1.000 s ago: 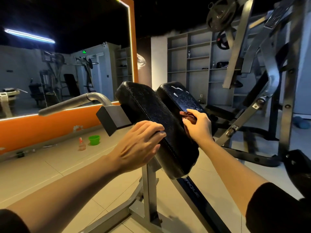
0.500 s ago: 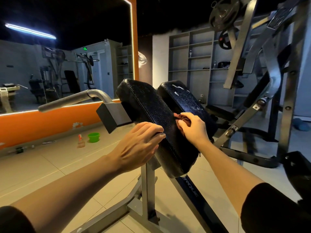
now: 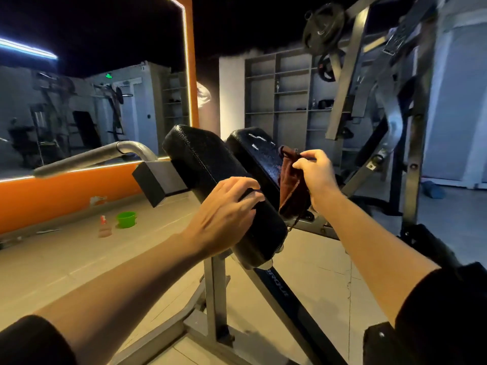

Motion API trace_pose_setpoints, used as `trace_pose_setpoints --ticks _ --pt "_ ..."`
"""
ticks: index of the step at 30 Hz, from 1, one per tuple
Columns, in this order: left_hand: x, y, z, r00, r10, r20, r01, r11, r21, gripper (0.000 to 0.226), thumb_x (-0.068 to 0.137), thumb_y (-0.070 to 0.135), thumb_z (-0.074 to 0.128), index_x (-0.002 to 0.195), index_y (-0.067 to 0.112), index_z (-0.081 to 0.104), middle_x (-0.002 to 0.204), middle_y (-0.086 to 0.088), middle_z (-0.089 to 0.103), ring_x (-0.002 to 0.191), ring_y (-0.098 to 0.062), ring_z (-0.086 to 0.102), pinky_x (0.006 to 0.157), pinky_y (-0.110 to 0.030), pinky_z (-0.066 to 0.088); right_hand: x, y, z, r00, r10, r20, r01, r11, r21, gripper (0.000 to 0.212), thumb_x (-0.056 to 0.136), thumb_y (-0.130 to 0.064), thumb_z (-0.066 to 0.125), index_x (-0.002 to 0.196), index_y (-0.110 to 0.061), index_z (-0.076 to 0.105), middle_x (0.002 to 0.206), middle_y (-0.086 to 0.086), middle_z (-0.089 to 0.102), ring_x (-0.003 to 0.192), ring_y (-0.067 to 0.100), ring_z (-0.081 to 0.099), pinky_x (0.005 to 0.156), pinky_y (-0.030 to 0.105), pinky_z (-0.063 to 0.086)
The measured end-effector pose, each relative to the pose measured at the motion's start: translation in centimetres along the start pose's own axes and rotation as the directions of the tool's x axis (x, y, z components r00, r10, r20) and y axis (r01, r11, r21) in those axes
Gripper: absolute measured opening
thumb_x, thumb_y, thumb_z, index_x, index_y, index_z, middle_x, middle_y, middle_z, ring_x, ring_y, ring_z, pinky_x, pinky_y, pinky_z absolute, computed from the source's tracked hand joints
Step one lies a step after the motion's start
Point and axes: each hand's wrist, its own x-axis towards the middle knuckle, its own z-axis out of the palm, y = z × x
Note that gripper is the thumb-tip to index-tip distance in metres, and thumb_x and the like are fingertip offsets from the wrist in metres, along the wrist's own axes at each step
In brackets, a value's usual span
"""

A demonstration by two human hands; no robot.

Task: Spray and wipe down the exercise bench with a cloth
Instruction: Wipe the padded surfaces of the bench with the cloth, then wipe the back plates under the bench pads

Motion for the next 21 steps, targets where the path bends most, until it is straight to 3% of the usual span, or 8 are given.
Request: trace_pose_setpoints --ticks 4,9,14,17,21 --pt "0.4 2.8 1.2 0.983 -0.185 0.012 0.182 0.955 -0.233 0.035 0.085 0.008 0.070 0.118 0.002 0.060 0.122 -0.017 0.057 0.100 -0.030 0.062 0.081 -0.023 0.045 -1.4 -0.5 -1.0 0.988 0.152 -0.009 -0.141 0.935 0.327 0.022 0.082 0.000 0.042 0.080 -0.014 0.059 0.080 0.006 0.060 0.077 0.023 0.057 0.073 0.032 0.048" --pt "2.7 5.1 2.6 0.956 -0.282 0.079 0.282 0.814 -0.507 0.051 0.095 0.025 0.057 0.141 0.012 0.040 0.138 -0.006 0.044 0.117 -0.016 0.052 0.084 -0.005 0.032 -4.1 0.2 -2.6 0.988 0.151 -0.007 -0.145 0.957 0.251 0.026 0.086 0.001 0.039 0.090 -0.010 0.062 0.084 0.009 0.063 0.080 0.025 0.061 0.069 0.034 0.049" --pt "5.6 7.5 4.5 0.944 -0.314 0.098 0.292 0.662 -0.691 0.057 0.095 0.023 0.057 0.146 0.015 0.032 0.134 -0.004 0.048 0.119 -0.015 0.051 0.097 -0.020 0.042 -6.5 0.0 -6.1 0.990 0.140 0.001 -0.138 0.972 0.193 0.025 0.095 -0.006 0.044 0.116 0.000 0.057 0.084 0.010 0.064 0.077 0.019 0.065 0.060 0.028 0.053" --pt "5.8 9.0 5.2 0.958 -0.265 0.113 0.255 0.596 -0.761 0.064 0.092 0.019 0.063 0.147 0.018 0.033 0.137 -0.005 0.044 0.123 -0.017 0.047 0.102 -0.026 0.042 -8.4 -0.3 -8.2 0.992 0.121 0.035 -0.125 0.984 0.127 0.029 0.097 -0.009 0.044 0.117 0.007 0.058 0.082 0.012 0.065 0.077 0.020 0.066 0.063 0.026 0.055" --pt "4.8 11.3 5.8 0.977 -0.147 0.154 0.205 0.448 -0.871 0.066 0.089 0.015 0.067 0.147 0.019 0.035 0.137 -0.003 0.041 0.126 -0.015 0.044 0.106 -0.032 0.043 -12.4 -0.7 -10.7 0.984 0.151 0.091 -0.158 0.985 0.071 0.030 0.091 -0.004 0.042 0.111 -0.005 0.065 0.092 0.011 0.069 0.091 0.022 0.067 0.080 0.033 0.056"
